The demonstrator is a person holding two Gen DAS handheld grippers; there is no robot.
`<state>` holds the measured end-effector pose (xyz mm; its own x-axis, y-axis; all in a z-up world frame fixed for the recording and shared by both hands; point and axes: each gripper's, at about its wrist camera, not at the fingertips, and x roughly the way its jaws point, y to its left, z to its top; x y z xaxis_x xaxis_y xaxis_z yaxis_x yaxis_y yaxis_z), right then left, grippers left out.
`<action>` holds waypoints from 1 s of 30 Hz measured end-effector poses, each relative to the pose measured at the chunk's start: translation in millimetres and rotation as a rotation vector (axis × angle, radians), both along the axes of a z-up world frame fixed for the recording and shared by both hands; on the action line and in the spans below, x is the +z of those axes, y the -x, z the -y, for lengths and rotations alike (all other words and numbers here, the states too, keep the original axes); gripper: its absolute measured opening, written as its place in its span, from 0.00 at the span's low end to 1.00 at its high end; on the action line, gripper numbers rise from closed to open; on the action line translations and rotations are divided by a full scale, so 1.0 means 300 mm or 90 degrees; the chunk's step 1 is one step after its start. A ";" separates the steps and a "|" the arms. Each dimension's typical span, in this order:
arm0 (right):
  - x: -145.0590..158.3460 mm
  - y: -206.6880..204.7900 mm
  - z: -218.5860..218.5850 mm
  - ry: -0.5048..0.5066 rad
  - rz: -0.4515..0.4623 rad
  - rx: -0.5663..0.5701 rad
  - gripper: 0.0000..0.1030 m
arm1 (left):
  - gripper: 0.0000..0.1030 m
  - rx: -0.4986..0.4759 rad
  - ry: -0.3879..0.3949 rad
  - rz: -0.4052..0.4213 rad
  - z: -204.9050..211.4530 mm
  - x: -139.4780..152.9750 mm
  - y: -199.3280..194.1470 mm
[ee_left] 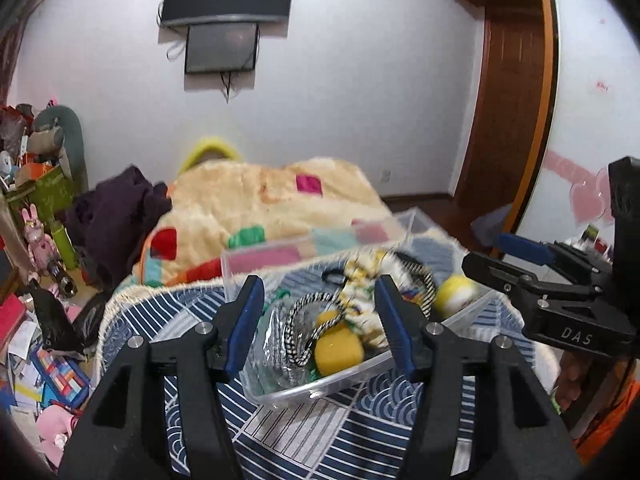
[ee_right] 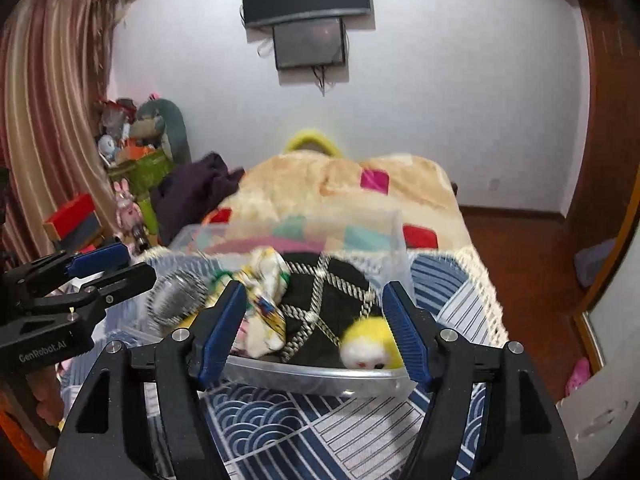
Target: Organize soft objects
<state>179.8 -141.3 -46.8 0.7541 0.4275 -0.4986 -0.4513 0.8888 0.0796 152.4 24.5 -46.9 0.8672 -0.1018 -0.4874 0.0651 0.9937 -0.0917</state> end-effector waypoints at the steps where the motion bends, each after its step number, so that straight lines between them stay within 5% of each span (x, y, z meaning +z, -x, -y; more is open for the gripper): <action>1: 0.024 0.021 0.006 -0.006 0.012 0.006 0.65 | 0.56 0.001 0.001 0.012 0.001 0.023 0.020; 8: 0.171 0.177 0.030 -0.043 0.100 0.037 0.66 | 0.65 0.000 0.013 0.094 0.018 0.178 0.175; 20: 0.286 0.346 0.072 -0.101 0.182 0.035 0.87 | 0.99 0.011 -0.004 0.187 0.063 0.301 0.391; 23: 0.291 0.374 0.073 -0.106 0.192 0.030 0.97 | 1.00 0.011 0.001 0.187 0.064 0.304 0.411; 30: 0.294 0.397 0.073 -0.107 0.203 0.025 1.00 | 1.00 0.010 -0.005 0.186 0.071 0.300 0.433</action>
<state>60.7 -163.2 41.5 0.8413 0.5159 -0.1615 -0.5110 0.8564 0.0737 22.6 3.3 42.9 0.9724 -0.0853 -0.2172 0.0730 0.9953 -0.0640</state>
